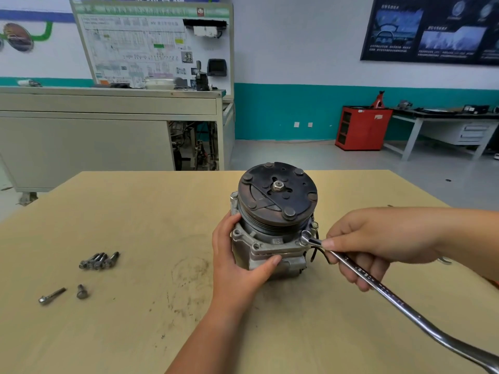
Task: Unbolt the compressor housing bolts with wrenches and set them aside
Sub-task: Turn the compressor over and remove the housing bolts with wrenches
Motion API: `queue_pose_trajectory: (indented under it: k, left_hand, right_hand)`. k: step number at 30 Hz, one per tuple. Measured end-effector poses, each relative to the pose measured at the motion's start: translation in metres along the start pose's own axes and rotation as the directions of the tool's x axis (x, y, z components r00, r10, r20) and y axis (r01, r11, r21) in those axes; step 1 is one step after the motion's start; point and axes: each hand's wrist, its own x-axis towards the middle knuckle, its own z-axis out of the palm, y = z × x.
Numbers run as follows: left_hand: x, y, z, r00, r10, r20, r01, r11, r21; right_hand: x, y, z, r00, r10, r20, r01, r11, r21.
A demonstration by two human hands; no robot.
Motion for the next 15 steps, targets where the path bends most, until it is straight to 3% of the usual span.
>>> queue_pose_trajectory:
  k: [4,15]
  left_hand:
    - [0.000,0.000,0.001,1.000,0.008,-0.005,-0.008,1.000,0.000]
    - [0.000,0.001,0.000,1.000,0.009,0.000,-0.009,1.000,0.006]
  right_hand:
    - [0.002,0.000,0.013,1.000,-0.015,0.000,0.015,0.993,0.120]
    - [0.000,0.004,0.022,0.998,-0.011,-0.060,0.021,0.986,0.167]
